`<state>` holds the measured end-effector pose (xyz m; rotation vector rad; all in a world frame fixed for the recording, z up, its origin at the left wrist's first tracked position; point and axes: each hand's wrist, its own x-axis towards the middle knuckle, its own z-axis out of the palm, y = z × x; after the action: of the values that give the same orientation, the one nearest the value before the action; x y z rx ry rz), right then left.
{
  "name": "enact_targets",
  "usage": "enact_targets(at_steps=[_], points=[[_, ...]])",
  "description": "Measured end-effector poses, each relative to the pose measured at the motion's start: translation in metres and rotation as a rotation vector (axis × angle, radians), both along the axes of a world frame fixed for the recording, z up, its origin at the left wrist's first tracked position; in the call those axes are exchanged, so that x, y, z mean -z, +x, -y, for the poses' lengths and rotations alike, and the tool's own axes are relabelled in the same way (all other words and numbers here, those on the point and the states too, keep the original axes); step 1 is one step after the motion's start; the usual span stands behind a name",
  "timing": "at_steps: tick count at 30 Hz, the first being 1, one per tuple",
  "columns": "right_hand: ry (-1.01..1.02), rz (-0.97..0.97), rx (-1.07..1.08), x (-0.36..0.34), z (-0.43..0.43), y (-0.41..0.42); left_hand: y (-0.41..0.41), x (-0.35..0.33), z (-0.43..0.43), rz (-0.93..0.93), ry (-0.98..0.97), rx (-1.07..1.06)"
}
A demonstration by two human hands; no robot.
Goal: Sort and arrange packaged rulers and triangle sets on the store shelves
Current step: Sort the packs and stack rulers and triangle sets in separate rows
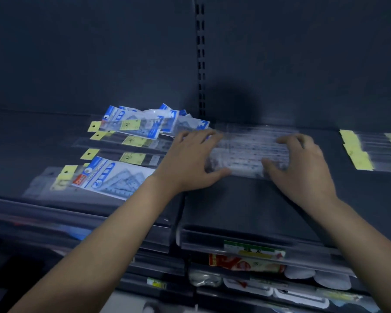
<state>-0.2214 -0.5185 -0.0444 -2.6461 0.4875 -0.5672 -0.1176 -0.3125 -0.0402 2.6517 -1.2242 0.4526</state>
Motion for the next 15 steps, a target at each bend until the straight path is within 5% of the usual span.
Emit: enact_targets(at_steps=[15], points=[[-0.061, -0.144, -0.176, 0.000, -0.204, 0.176, 0.180, 0.001, -0.218, -0.072, 0.209, -0.232]])
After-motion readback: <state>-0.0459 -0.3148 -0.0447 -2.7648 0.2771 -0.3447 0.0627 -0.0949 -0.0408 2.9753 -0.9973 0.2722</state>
